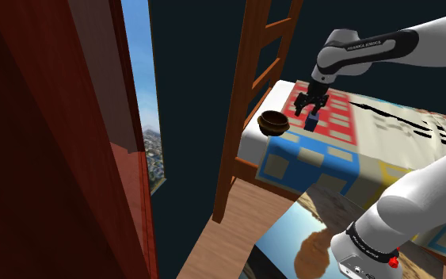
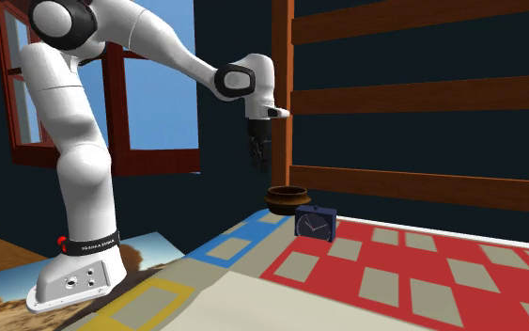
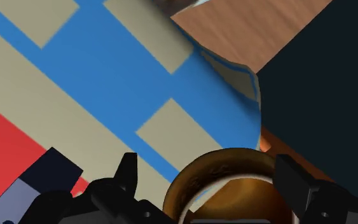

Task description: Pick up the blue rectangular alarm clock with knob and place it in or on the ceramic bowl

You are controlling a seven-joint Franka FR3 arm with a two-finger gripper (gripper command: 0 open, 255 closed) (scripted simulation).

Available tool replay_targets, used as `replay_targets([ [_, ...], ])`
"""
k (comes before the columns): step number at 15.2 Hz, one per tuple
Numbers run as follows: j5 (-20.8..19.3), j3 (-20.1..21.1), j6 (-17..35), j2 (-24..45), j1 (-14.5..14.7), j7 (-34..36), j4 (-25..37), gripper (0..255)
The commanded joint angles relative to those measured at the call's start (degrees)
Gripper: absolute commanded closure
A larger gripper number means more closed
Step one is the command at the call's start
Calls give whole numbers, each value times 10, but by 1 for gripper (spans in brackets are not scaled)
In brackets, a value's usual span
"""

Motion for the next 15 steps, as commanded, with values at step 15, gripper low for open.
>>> replay_targets([
  [15, 55, -83, 78, 220, -75, -56, 126, 0],
])
